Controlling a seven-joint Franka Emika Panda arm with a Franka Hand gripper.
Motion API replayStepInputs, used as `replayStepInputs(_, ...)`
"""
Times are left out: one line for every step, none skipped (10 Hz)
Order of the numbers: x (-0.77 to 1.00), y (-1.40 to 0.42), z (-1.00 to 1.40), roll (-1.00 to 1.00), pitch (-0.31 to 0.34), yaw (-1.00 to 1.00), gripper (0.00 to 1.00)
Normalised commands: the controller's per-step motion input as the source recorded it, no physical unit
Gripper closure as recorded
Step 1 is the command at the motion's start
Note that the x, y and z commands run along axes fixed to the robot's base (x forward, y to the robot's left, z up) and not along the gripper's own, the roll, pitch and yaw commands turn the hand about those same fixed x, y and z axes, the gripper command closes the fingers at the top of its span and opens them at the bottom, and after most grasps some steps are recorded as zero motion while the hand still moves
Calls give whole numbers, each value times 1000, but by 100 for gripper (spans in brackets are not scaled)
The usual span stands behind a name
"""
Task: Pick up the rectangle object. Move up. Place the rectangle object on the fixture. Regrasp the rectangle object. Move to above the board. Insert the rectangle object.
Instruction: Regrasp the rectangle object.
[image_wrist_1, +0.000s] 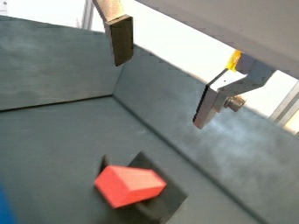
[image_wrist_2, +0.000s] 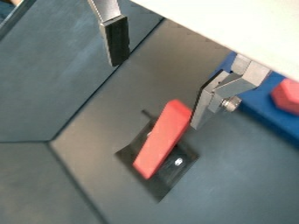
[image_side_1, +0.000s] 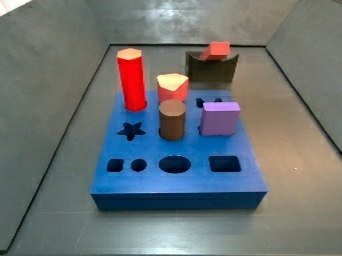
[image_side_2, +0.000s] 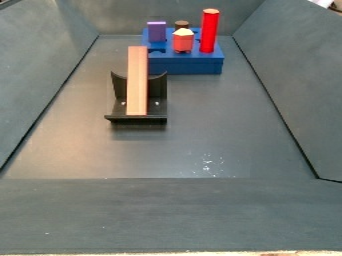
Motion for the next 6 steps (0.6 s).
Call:
replayStepInputs(77,-37,-1,1000,77,56,0)
replayStepInputs(89,-41,-4,1000,102,68,0)
replayStepInputs(95,-45,-7,1000,143,93,0)
replayStepInputs(96,-45,-5,985,170,125,0)
replayStepInputs(99,-50,-7,793,165,143,0)
replayStepInputs(102,-47,-9,604,152,164,0)
